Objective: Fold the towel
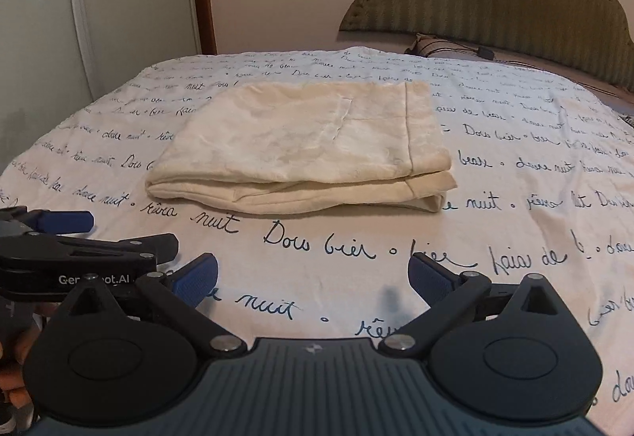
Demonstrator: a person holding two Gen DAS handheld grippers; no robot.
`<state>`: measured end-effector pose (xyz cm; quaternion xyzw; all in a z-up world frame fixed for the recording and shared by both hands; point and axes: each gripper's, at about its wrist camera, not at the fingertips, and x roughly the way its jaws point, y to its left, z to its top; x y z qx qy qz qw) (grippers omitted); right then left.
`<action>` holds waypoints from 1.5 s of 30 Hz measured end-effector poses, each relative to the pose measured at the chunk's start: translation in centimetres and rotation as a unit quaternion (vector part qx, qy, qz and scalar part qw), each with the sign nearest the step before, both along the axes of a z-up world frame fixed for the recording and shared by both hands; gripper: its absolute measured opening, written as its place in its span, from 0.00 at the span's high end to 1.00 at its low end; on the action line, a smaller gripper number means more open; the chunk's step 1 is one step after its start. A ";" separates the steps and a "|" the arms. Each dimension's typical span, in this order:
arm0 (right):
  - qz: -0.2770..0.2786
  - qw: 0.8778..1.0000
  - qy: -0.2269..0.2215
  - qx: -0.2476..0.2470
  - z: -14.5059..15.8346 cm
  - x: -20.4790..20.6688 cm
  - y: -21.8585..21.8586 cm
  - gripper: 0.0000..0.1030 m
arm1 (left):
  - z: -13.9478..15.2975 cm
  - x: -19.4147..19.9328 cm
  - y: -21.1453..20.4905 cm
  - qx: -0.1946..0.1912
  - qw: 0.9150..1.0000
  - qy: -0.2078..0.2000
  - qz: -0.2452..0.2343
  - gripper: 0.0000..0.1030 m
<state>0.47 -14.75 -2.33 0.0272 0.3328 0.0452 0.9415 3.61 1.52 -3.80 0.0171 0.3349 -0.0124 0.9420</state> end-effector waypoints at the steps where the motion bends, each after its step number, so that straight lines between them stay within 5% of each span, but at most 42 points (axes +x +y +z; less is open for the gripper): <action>1: 0.000 1.000 -0.004 -0.001 -0.2 0.1 0.1 0.00 | -0.1 0.1 0.0 0.005 1.000 0.000 0.003 0.04; 13: -0.016 1.000 0.011 0.006 -3.3 1.5 0.1 0.00 | -2.2 0.6 0.8 0.001 1.000 -0.009 0.020 0.00; 45: -0.021 1.000 0.001 0.010 -3.4 1.1 0.0 0.00 | -2.3 0.6 0.8 -0.002 1.000 -0.009 0.019 0.00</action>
